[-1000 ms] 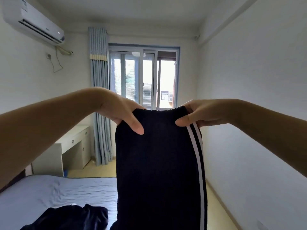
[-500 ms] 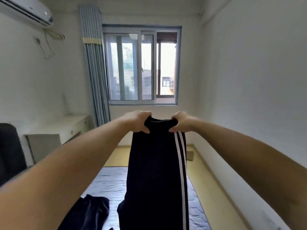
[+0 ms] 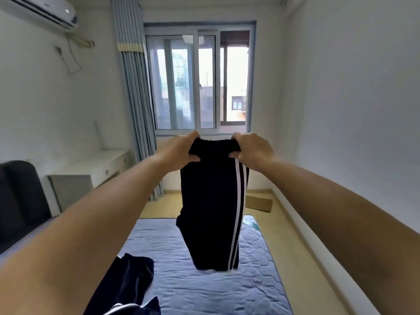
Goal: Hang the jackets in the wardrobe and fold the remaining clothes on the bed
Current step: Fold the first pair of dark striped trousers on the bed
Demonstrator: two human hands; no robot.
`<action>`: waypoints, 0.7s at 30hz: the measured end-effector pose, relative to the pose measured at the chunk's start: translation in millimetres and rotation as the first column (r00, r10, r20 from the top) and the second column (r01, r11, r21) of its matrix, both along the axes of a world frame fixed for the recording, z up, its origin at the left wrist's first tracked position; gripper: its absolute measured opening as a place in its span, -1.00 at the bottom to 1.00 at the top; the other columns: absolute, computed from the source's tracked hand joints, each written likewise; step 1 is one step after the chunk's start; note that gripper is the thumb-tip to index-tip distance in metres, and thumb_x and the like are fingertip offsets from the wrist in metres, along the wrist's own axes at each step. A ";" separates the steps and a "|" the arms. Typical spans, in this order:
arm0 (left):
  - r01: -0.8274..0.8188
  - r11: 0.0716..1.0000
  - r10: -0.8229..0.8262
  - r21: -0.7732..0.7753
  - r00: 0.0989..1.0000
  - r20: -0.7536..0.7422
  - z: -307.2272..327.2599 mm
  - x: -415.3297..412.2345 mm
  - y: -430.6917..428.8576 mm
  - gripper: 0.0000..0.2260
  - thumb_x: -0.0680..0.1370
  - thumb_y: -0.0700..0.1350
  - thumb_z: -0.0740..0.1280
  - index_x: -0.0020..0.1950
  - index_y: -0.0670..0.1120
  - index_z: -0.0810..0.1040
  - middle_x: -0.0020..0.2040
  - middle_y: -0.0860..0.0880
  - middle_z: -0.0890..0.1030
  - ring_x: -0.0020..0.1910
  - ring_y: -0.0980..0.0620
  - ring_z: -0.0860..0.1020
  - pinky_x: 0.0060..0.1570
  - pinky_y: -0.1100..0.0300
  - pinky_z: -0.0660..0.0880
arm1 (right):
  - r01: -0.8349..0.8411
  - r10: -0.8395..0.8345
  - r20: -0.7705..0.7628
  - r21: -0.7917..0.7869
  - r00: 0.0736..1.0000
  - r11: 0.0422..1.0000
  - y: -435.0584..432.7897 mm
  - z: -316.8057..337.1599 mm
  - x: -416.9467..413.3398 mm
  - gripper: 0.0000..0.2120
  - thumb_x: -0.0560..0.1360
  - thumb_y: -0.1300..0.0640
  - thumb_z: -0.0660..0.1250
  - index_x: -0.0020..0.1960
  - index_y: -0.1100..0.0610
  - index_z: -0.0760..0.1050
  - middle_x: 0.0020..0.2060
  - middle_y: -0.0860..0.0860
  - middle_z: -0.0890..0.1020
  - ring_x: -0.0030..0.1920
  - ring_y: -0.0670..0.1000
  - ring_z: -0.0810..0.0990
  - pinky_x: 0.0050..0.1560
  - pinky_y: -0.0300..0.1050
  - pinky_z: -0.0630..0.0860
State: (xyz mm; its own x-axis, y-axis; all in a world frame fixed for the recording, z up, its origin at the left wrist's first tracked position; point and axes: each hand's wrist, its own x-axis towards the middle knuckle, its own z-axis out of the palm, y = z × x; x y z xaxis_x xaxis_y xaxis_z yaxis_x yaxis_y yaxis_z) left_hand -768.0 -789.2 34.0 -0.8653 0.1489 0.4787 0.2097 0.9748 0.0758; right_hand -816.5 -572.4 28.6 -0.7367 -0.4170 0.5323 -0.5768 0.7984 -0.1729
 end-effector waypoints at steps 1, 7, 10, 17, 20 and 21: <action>0.020 1.000 -0.020 0.015 1.000 0.010 -11.7 3.8 2.8 -0.64 0.49 -0.03 0.41 0.19 0.03 0.33 -0.10 0.06 0.47 -0.19 0.04 0.48 -0.38 0.24 0.32 | -0.012 0.011 0.025 0.004 1.000 1.000 4.2 -9.7 5.1 -0.78 0.49 0.09 0.40 0.08 0.09 0.46 -0.09 0.02 0.59 -0.10 0.06 0.57 -0.05 0.00 0.53; 0.032 0.987 -0.060 0.156 0.982 0.178 -93.9 46.1 21.3 -0.61 0.43 0.01 0.47 0.11 0.07 0.33 -0.09 0.04 0.50 -0.20 0.01 0.51 -0.25 0.07 0.49 | -0.045 0.041 0.233 0.011 0.972 0.999 33.1 -83.2 45.5 -0.74 0.44 0.08 0.43 0.08 0.08 0.47 -0.04 0.07 0.61 -0.04 0.12 0.56 -0.02 0.04 0.53; 0.003 0.979 -0.070 0.203 0.942 0.327 -149.0 80.5 34.3 -0.63 0.38 0.03 0.50 0.08 0.07 0.41 -0.11 0.08 0.51 -0.10 0.00 0.53 -0.15 0.07 0.51 | -0.056 0.039 0.343 0.038 0.939 0.998 49.4 -140.7 78.0 -0.73 0.42 0.04 0.44 0.05 0.06 0.47 -0.06 0.03 0.60 -0.05 0.09 0.55 -0.08 -0.04 0.50; -0.013 0.950 -0.205 0.311 0.725 0.657 -302.4 208.5 72.1 -0.71 0.36 0.00 0.52 0.00 -0.08 0.59 -0.10 0.00 0.63 -0.09 0.04 0.57 -0.08 0.12 0.50 | -0.041 0.044 0.606 -0.018 0.795 0.999 100.4 -317.1 213.7 -0.79 0.40 0.14 0.46 -0.01 0.11 0.51 -0.11 0.02 0.60 -0.08 0.08 0.57 -0.22 -0.11 0.37; -0.068 0.919 -0.266 0.389 0.624 0.735 -345.2 261.2 79.4 -0.78 0.36 -0.07 0.51 -0.13 -0.16 0.59 -0.19 -0.05 0.63 -0.22 0.06 0.58 -0.18 0.09 0.50 | -0.005 0.028 0.705 -0.035 0.709 0.999 104.9 -364.6 279.3 -0.78 0.40 0.18 0.46 0.01 0.17 0.53 -0.06 0.07 0.61 -0.03 0.09 0.56 -0.08 -0.06 0.43; -0.064 0.916 -0.277 0.396 0.615 0.738 -355.1 276.5 79.7 -0.78 0.37 -0.07 0.51 -0.14 -0.18 0.59 -0.18 -0.07 0.62 -0.19 0.04 0.57 -0.16 0.10 0.48 | 0.017 0.029 0.725 -0.057 0.688 0.998 104.5 -374.5 298.8 -0.78 0.40 0.20 0.46 0.02 0.20 0.54 -0.06 0.09 0.62 -0.03 0.09 0.56 -0.06 -0.08 0.42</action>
State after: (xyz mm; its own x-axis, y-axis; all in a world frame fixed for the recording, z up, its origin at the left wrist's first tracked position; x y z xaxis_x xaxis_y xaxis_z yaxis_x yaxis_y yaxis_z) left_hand -491.5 -709.6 -321.1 -0.9179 0.2365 -0.3186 0.0072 0.8127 0.5826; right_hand -517.7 -467.8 -345.9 -0.9001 -0.4106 -0.1456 -0.2575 0.7711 -0.5824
